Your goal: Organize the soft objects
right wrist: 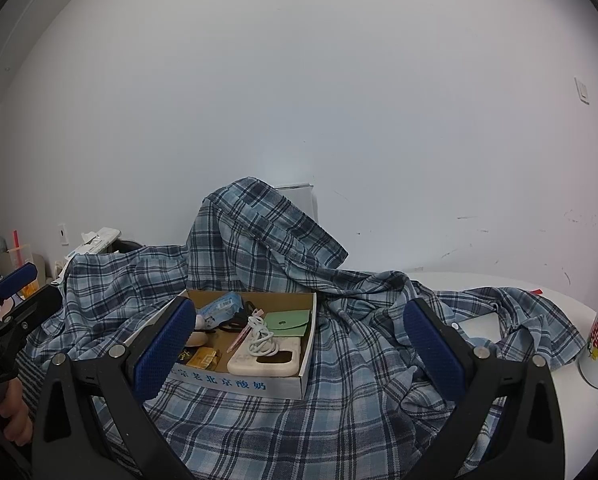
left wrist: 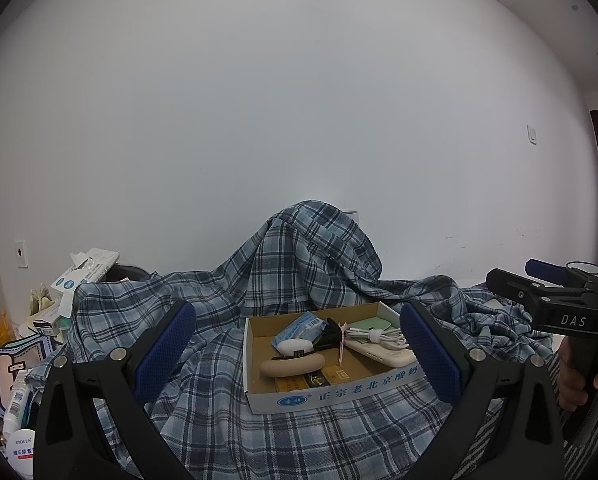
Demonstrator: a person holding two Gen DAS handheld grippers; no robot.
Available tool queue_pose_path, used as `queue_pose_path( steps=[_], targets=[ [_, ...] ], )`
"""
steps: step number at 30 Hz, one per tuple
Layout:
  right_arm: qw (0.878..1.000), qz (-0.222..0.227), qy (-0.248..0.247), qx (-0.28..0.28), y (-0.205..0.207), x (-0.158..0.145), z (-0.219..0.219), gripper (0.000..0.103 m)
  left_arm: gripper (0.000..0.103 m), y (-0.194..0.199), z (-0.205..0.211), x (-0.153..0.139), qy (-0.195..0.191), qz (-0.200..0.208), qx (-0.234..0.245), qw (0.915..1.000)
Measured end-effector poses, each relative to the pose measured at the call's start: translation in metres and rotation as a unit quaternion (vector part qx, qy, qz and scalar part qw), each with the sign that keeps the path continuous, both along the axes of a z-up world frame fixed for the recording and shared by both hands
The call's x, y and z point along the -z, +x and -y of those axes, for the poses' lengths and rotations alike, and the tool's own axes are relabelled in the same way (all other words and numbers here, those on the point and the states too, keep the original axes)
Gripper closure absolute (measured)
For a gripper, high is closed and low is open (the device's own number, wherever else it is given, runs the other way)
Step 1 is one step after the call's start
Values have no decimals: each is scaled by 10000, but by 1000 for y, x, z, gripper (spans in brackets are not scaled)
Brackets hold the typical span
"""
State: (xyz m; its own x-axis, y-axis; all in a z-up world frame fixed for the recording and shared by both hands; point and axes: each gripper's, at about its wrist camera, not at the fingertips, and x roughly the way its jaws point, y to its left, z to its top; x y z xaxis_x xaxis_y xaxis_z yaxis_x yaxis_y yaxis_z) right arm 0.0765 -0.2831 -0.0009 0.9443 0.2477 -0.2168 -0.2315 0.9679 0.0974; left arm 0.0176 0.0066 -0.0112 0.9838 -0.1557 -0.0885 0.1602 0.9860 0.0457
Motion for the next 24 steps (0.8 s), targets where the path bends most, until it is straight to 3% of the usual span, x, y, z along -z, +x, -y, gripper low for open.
queue_pose_path(
  steps=[24],
  targets=[
    [10000, -18, -7, -2, 0, 0, 0, 0, 0, -2, -1, -2, -3, 43, 22, 10000]
  ],
)
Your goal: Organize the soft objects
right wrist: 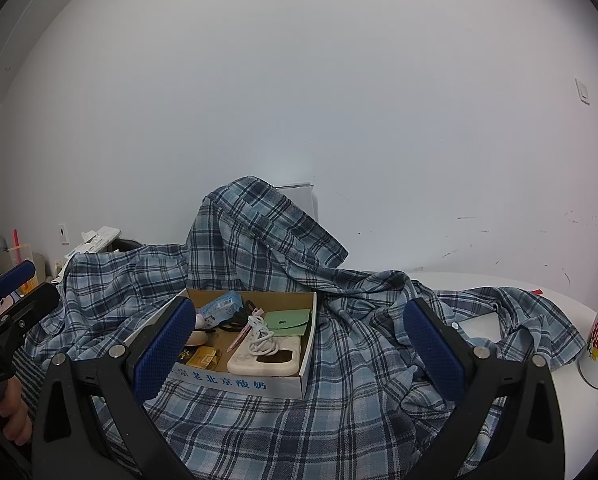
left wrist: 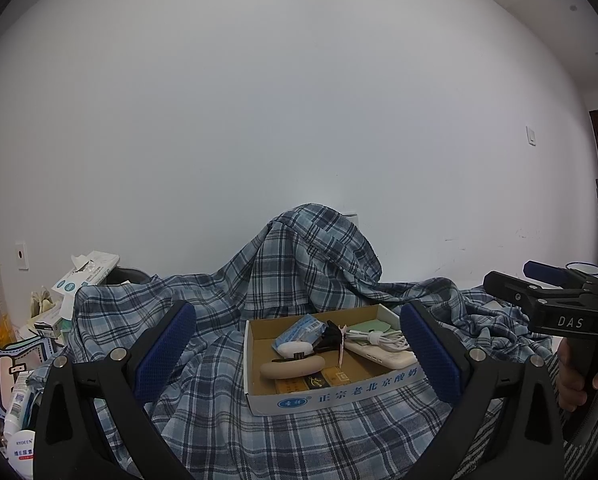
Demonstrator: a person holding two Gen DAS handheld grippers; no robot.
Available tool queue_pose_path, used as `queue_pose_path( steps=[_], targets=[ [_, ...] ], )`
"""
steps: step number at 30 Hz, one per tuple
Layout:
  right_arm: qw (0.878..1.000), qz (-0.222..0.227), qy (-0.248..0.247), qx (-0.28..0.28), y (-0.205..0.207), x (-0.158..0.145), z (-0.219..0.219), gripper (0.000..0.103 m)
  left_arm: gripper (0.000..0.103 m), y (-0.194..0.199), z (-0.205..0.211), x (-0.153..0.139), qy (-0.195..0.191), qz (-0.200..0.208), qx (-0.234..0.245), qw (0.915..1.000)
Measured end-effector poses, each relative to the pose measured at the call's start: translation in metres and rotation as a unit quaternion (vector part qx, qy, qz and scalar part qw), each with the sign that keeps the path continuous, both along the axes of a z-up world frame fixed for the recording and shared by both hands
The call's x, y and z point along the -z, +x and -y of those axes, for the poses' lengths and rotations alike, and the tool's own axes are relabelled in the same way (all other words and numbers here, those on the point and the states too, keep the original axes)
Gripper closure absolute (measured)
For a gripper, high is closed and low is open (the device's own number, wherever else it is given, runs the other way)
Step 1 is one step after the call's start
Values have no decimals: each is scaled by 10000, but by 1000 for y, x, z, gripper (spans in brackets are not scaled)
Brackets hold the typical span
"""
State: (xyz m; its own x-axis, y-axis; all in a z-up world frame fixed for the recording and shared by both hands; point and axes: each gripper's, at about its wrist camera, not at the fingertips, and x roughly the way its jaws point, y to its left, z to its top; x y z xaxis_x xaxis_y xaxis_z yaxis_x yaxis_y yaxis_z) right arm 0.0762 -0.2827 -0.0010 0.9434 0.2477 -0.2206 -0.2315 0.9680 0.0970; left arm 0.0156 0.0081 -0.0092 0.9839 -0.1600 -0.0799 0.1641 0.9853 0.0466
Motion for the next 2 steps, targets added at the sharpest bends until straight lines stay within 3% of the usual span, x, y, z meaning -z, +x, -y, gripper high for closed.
queue_pose_path(
  steps=[2],
  targets=[
    [10000, -49, -29, -15, 2, 0, -1, 0, 0, 0, 0, 0, 5, -7, 8, 10000]
  ],
)
